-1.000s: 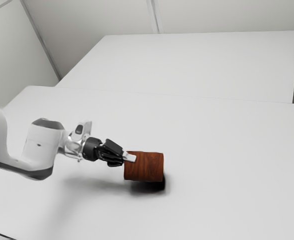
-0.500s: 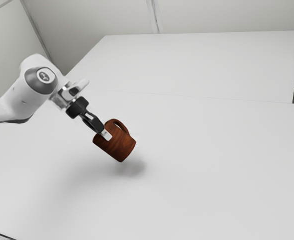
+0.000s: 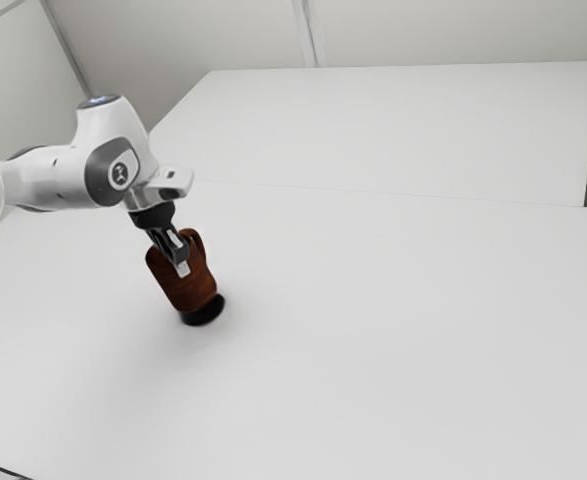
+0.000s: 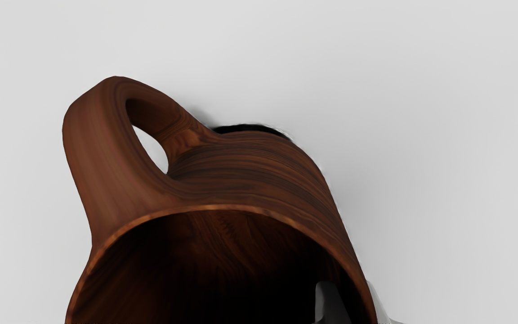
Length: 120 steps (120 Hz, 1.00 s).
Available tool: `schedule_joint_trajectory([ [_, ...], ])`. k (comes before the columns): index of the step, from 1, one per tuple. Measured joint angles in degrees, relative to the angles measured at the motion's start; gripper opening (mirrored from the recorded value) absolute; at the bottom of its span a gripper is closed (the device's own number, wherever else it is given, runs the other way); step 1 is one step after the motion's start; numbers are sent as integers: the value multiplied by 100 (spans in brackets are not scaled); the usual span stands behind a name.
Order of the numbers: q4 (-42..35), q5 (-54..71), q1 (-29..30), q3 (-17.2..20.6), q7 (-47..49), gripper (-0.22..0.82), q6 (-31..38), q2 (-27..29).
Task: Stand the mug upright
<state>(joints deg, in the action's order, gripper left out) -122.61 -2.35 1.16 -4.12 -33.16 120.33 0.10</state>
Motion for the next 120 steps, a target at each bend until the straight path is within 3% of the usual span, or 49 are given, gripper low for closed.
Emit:
schedule_joint_trajectory([
  [34,-432,443,116,55,580,-15,611,-69],
  [59,-518,404,162,86,876,27,736,-43],
  [81,-465,395,187,145,1061,47,639,214],
  [104,695,309,-98,247,1206,55,-158,284],
  [120,1757,237,-203,240,1334,57,-822,37],
])
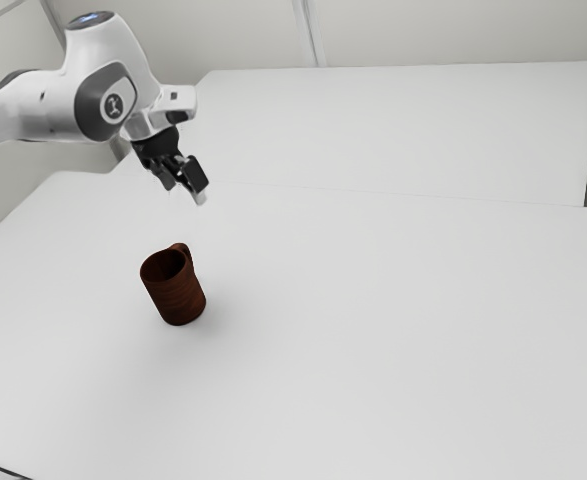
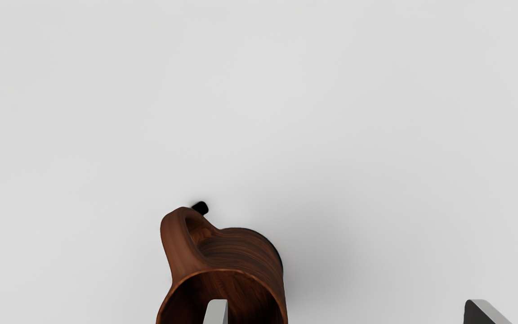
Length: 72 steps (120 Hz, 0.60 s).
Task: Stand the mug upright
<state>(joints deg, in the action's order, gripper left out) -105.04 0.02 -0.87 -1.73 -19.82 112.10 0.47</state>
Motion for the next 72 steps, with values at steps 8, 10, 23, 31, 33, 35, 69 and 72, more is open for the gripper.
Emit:
schedule_joint_trajectory([
  [8,517,-14,-25,-7,70,58,-318,-137],
  [10,645,-16,-30,-8,87,58,-395,-168],
  [23,1280,-5,-29,-11,183,59,-861,-278],
  [31,1419,-16,7,-11,232,60,-1074,-291],
  [33,1436,-19,20,-11,244,60,-1118,-290],
  [35,1449,-23,33,-11,256,60,-1161,-287],
  [69,1484,-45,210,-12,400,60,-1557,-244],
  [72,1484,-46,215,-12,410,60,-1571,-246],
])
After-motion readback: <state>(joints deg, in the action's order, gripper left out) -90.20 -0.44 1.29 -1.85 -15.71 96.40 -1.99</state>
